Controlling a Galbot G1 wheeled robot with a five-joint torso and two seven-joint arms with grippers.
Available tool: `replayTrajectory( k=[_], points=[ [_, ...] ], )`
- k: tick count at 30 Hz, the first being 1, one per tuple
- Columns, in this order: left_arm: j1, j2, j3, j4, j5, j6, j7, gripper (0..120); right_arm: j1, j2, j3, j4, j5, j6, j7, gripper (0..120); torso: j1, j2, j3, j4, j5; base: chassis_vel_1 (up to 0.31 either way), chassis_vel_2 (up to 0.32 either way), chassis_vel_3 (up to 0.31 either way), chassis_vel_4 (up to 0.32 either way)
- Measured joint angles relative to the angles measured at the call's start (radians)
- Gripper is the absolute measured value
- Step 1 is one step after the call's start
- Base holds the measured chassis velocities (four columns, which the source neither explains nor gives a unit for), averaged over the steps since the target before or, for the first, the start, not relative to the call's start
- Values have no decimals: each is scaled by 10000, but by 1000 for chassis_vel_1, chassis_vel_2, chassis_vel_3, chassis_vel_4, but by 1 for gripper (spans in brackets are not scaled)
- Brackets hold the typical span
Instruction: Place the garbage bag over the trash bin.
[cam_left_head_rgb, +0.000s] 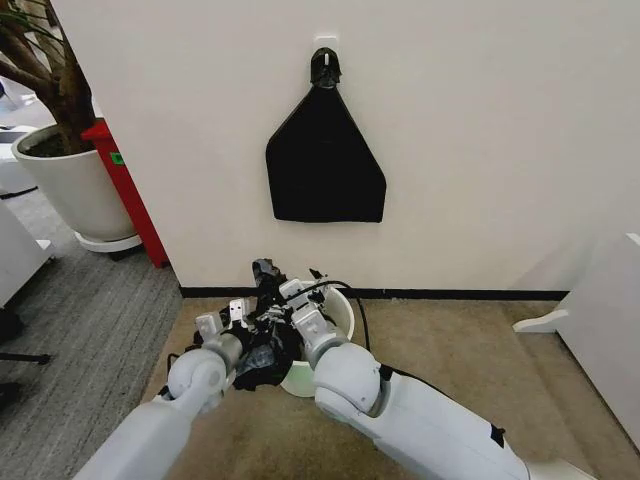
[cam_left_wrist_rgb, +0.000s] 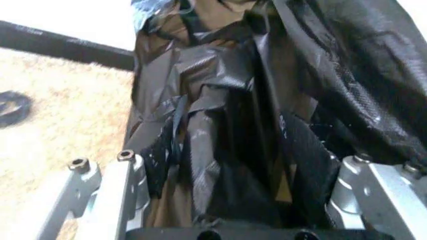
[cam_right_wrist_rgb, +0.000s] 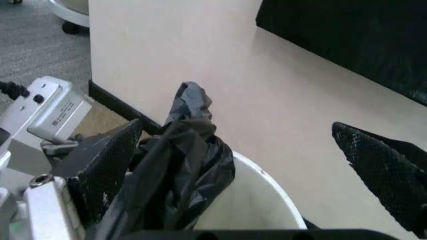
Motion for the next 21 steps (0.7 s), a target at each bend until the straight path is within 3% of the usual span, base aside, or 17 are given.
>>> replayTrajectory(
  k=[8,12,14,17,21],
  points=[
    [-9,12,-158,-65,52,1076,-684,58,-155,-77,97,38,-231,175,-160,100,0,0,0,1,0,0,0,0,0],
    [9,-19,-229,-23,68,1399,-768,74,-155,-123,83,97,-236,177,-180,100,-1,0,0,1,-1,0,0,0,0],
    [3,-49,-233,-9,52,1560,-768,75,-169,-139,50,107,-255,195,-182,100,0,0,0,2,0,0,0,0,0],
    [-24,-83,-233,-6,11,1678,-768,71,-214,-143,32,107,-301,253,-185,100,-1,0,-1,2,0,0,0,0,0],
    [-53,-93,-170,-37,-11,1730,-764,56,-295,-189,19,116,-377,347,-232,100,-1,0,0,2,0,0,0,0,0]
  ],
)
